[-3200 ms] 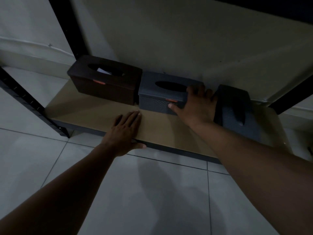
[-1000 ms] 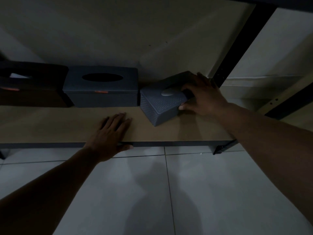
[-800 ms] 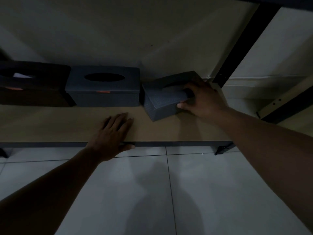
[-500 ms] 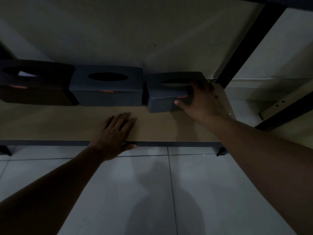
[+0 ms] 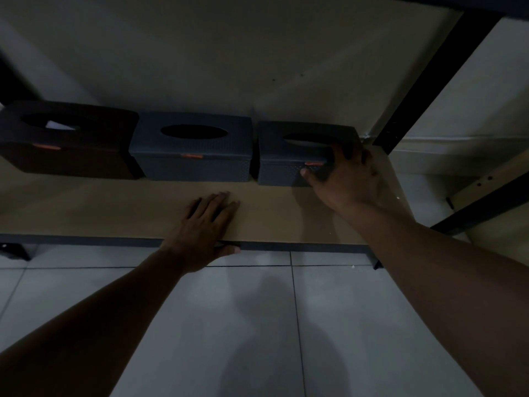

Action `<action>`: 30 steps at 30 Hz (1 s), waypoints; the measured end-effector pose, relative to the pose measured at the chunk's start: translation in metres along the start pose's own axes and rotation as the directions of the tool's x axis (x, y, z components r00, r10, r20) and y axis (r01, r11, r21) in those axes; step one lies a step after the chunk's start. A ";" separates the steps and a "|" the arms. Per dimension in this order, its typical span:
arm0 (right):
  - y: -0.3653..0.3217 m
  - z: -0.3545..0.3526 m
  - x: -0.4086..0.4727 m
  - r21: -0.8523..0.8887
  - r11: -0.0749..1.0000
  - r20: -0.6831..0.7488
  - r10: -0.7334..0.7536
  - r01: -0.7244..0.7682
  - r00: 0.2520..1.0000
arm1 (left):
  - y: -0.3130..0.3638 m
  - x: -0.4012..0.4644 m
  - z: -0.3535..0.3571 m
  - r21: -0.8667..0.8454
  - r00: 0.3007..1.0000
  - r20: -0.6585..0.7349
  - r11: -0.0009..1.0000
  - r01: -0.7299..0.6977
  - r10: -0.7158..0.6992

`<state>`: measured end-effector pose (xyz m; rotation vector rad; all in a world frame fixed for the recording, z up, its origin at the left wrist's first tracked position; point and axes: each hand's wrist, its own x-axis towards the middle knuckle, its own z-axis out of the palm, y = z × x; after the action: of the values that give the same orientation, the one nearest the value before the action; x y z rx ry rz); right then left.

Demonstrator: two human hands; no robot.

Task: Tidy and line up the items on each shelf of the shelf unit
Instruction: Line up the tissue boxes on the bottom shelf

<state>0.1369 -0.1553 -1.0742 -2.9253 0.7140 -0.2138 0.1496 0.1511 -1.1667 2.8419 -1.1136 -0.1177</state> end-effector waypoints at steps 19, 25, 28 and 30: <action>-0.150 -0.011 -0.035 -0.020 0.829 0.035 -0.558 0.559 0.829 | -0.056 -0.037 -0.007 -0.020 0.993 -0.026 0.993 0.114 -0.115; -0.189 0.020 -0.038 -0.101 0.838 0.157 -0.519 0.536 0.840 | -0.056 -0.039 -0.003 -0.093 0.991 -0.047 0.988 0.120 -0.125; -0.191 0.033 -0.034 -0.191 0.835 0.106 -0.505 0.516 0.857 | -0.057 -0.039 -0.004 -0.125 0.991 -0.056 0.986 0.110 -0.118; -0.193 0.036 -0.028 -0.243 0.827 0.044 -0.513 0.507 0.857 | -0.058 -0.038 -0.004 -0.120 0.992 -0.064 0.987 0.105 -0.113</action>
<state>0.2050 0.0306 -1.0836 -3.2989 -0.0761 -0.2192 0.1611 0.2200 -1.1676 2.7799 -0.9064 -0.0858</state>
